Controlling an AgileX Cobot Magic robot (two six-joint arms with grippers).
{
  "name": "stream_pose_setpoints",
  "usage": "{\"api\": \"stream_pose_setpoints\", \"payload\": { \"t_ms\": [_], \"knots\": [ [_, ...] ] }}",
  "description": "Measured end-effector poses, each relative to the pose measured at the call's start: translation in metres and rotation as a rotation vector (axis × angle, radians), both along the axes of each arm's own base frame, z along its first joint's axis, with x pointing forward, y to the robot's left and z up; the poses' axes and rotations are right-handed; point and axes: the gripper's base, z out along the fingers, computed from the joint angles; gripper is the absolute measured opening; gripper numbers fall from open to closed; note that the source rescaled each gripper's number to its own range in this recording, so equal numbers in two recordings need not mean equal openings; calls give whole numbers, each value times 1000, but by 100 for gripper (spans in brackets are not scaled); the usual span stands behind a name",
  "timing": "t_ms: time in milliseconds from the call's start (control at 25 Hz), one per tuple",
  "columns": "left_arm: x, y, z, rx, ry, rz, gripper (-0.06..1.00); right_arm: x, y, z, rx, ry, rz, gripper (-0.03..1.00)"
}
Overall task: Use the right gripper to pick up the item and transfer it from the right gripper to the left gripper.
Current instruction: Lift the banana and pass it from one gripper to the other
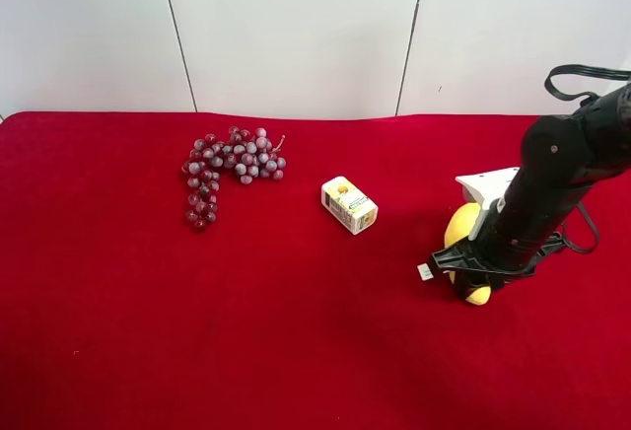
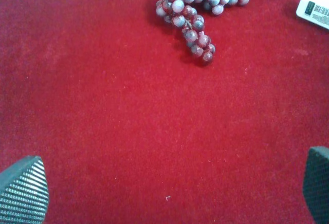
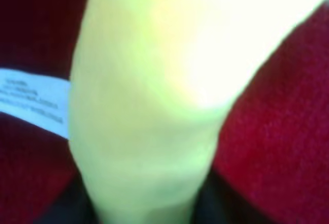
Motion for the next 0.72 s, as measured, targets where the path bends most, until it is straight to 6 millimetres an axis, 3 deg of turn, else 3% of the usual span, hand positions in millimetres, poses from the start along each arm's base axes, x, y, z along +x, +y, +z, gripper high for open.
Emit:
{"api": "stream_pose_setpoints", "payload": {
  "t_ms": [120,320,520,720],
  "knots": [
    [0,0,0,0,0,0,100,0,0,0,-1,4,0,0],
    [0,0,0,0,0,0,100,-3,-1,8,-8,42,7,0],
    [0,0,0,0,0,0,100,-3,4,54,10,-18,79,0],
    [0,0,0,-1,0,1,100,-7,22,97,26,-79,203,0]
  ]
}}
